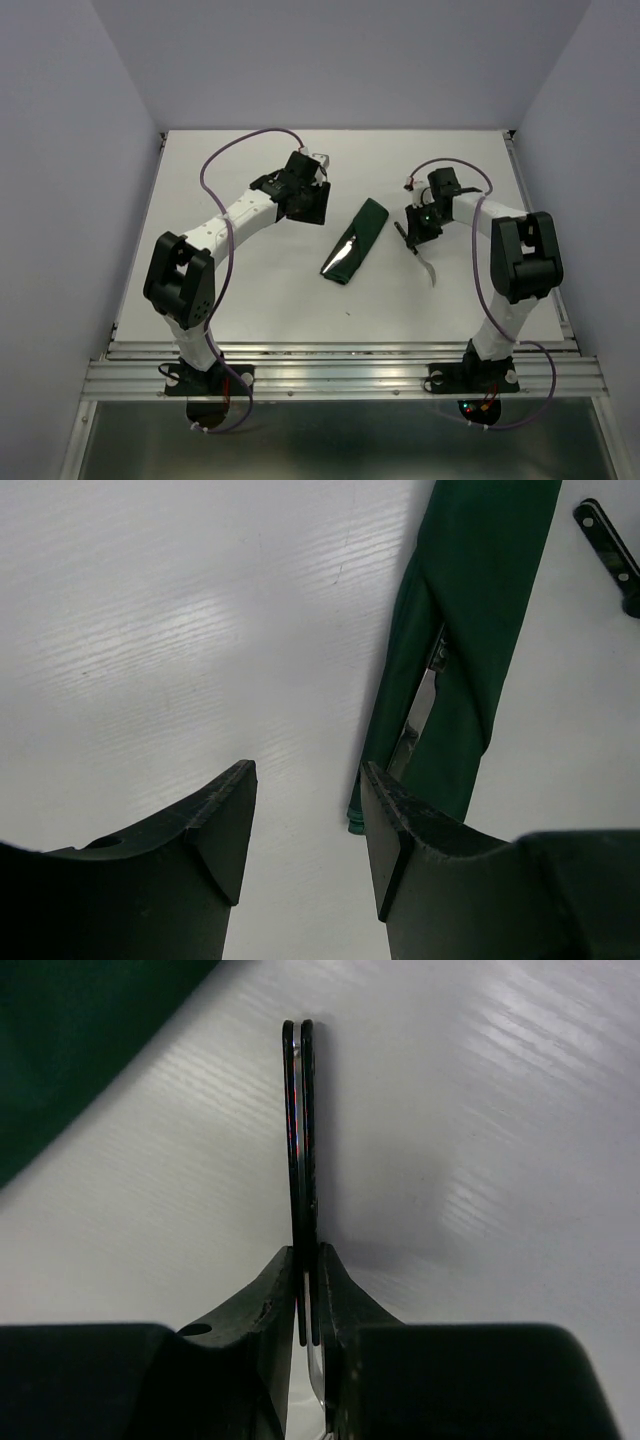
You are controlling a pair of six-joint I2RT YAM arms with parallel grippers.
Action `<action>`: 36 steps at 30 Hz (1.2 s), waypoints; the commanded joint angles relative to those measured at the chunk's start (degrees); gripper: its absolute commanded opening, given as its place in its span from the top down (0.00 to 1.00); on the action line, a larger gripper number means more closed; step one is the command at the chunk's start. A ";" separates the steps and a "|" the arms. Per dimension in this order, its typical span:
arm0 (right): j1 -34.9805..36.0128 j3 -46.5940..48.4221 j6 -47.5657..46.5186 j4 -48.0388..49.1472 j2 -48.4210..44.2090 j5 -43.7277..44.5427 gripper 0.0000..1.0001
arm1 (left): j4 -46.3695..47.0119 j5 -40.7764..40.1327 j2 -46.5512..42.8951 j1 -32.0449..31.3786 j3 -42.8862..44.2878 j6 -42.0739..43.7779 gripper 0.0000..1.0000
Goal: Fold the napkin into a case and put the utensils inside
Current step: Move the fork to the center of the board.
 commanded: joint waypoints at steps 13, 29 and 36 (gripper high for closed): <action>-9.03 -3.45 25.39 11.12 8.09 -4.65 0.79 | 0.91 0.35 -3.00 0.27 -1.54 0.86 0.43; -6.93 -6.35 23.19 10.94 -5.53 13.92 0.56 | 0.73 0.09 -2.91 0.19 -0.48 -0.01 0.42; -0.86 -6.10 24.16 9.02 -5.81 21.03 0.58 | 1.70 -1.23 -4.23 0.36 -0.57 -2.30 0.40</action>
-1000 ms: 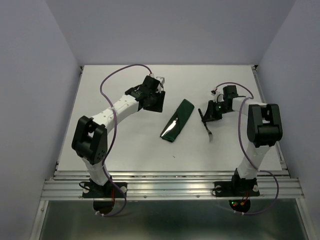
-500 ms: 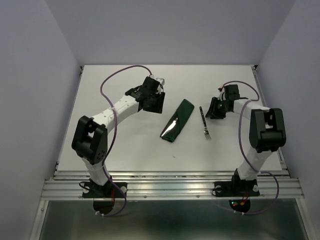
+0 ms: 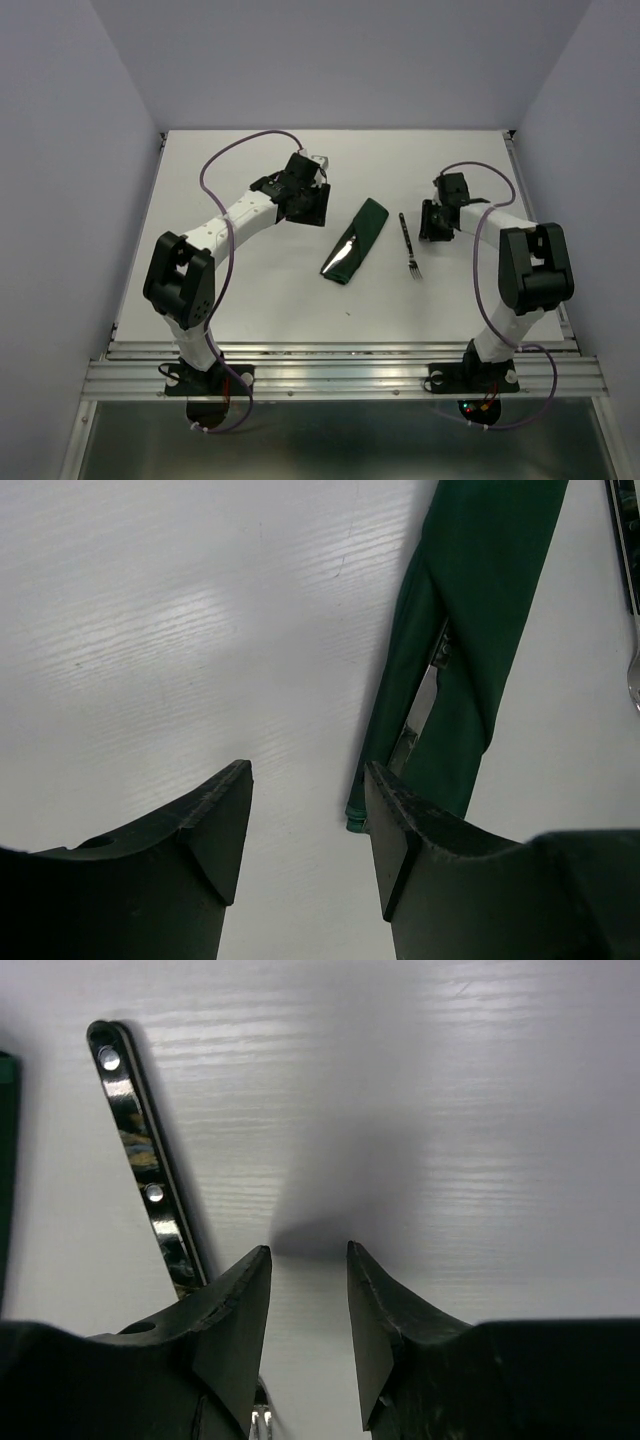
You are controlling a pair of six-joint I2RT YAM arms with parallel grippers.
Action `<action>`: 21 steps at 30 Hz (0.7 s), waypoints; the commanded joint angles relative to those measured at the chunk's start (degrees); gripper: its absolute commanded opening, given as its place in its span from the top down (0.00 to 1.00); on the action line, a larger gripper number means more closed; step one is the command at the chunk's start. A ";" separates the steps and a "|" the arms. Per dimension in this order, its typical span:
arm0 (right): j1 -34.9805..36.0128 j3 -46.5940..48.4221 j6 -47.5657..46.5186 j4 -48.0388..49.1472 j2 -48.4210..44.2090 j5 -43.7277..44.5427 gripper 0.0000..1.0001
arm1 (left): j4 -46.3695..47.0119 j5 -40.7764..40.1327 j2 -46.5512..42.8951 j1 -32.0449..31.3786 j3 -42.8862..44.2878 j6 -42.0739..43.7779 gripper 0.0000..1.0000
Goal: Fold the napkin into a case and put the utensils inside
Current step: Move the fork to the center of the board.
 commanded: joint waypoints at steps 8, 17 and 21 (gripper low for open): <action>11.97 -3.80 2.66 -2.87 -3.36 8.38 0.63 | 1.64 -4.96 -6.21 0.27 0.24 -2.46 0.39; 15.49 -3.98 5.66 -0.05 -6.44 3.18 0.62 | 2.87 -2.95 -6.21 0.27 -0.64 -4.04 0.39; 15.49 -4.68 6.27 -0.14 -8.64 10.71 0.60 | 2.78 0.40 -5.42 -0.34 0.49 -3.87 0.41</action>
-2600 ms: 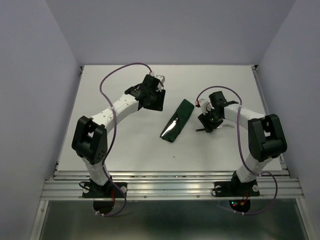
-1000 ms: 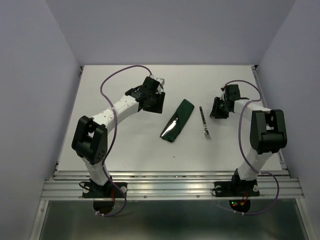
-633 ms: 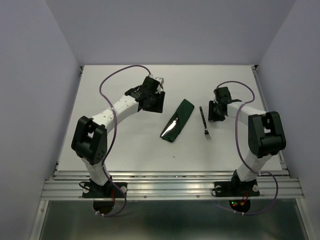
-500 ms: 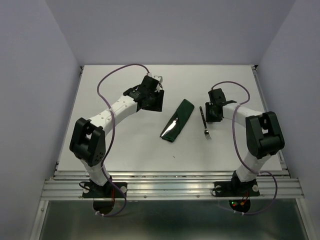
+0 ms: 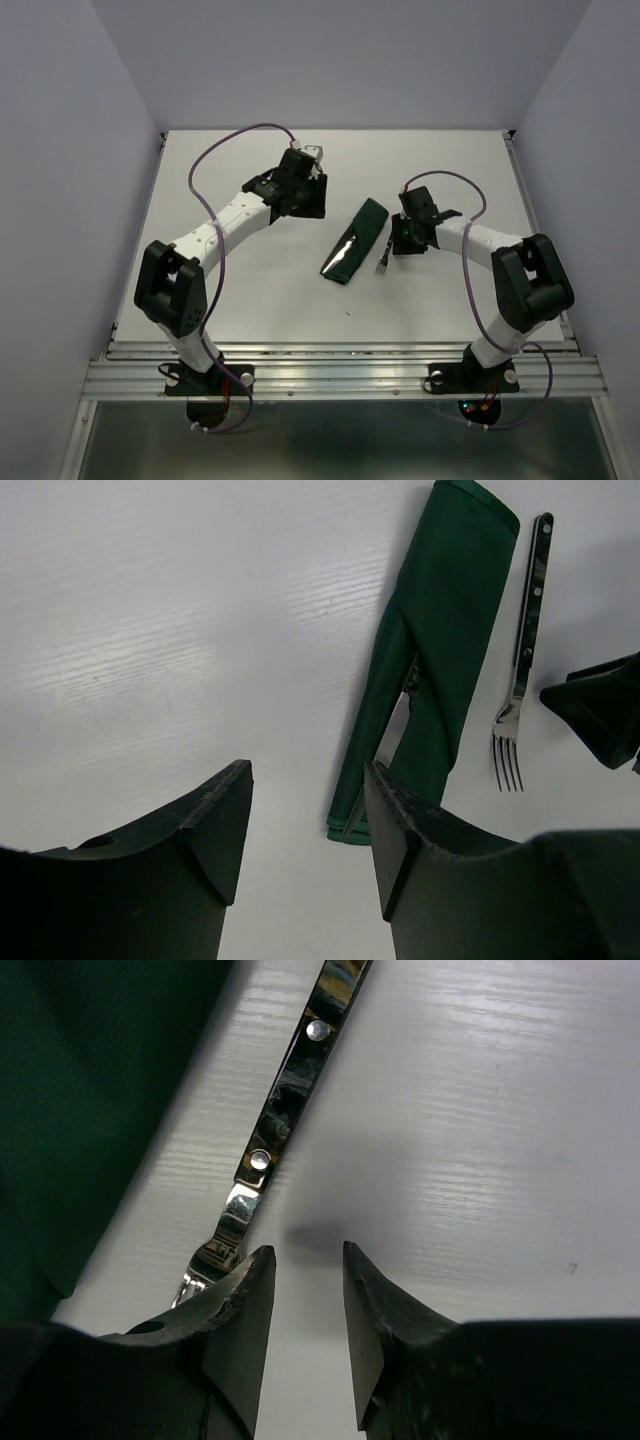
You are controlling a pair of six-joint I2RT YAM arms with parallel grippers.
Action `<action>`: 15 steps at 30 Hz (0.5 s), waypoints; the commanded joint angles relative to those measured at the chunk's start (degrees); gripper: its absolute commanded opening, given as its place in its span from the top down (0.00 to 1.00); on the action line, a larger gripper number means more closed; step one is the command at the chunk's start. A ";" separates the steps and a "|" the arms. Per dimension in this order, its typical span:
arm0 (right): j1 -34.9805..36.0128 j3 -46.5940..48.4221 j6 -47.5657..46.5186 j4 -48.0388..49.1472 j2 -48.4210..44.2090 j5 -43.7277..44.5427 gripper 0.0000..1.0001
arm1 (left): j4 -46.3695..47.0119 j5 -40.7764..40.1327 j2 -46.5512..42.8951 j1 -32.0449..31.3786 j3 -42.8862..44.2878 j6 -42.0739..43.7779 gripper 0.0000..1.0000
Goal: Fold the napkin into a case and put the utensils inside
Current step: Move the fork to the center of the board, then pick up the fork from the center of the board.
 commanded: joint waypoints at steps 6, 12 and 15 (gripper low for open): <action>-10.54 -2.96 1.46 3.32 -8.24 5.33 0.57 | -1.14 0.34 3.32 -6.84 6.69 -0.94 0.44; -21.44 -7.26 4.97 8.50 -13.69 1.37 0.51 | -2.81 0.34 11.65 -12.81 15.98 -2.26 0.45; -21.98 -8.59 5.68 9.48 -16.15 1.54 0.47 | -3.25 0.34 17.28 -14.84 22.22 -2.26 0.46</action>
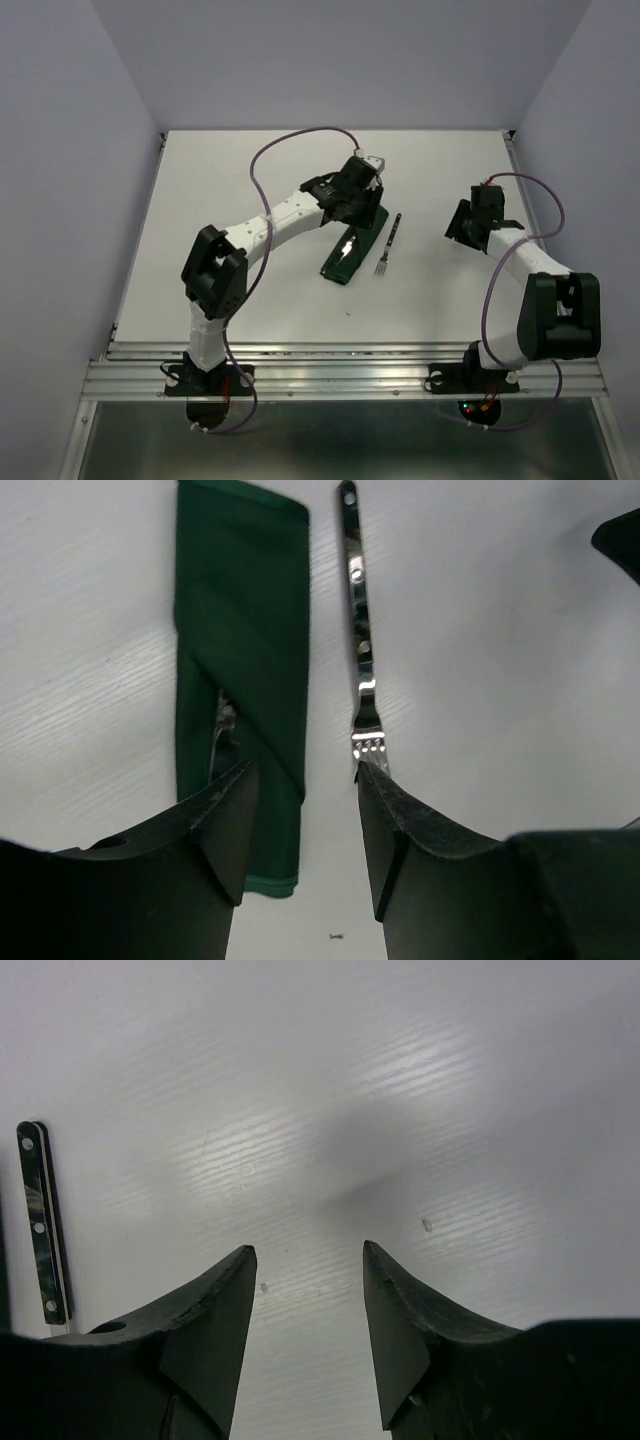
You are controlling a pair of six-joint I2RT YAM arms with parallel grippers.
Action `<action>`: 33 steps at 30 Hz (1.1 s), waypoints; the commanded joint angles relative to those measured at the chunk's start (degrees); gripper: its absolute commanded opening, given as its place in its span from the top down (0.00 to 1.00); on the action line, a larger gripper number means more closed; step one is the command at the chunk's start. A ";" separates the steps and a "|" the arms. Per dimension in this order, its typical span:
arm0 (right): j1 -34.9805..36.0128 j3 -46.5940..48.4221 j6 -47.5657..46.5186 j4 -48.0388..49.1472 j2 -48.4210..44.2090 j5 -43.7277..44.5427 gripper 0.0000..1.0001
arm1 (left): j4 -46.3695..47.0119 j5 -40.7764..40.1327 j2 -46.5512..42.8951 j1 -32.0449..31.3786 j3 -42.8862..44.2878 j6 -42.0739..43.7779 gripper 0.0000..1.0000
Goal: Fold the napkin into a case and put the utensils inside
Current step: Pick up the fork from the center of the board.
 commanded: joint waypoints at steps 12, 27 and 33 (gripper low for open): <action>-2.54 -5.24 1.77 4.72 -10.88 0.44 0.41 | -6.85 1.64 24.73 -6.10 27.90 0.63 0.48; -3.06 -6.04 1.50 4.89 -12.29 -1.41 0.40 | -7.73 -2.31 31.15 -6.28 30.55 0.37 0.49; -3.06 -6.21 1.77 4.98 -12.47 -1.76 0.40 | -9.14 -2.58 33.69 -6.62 31.95 0.90 0.53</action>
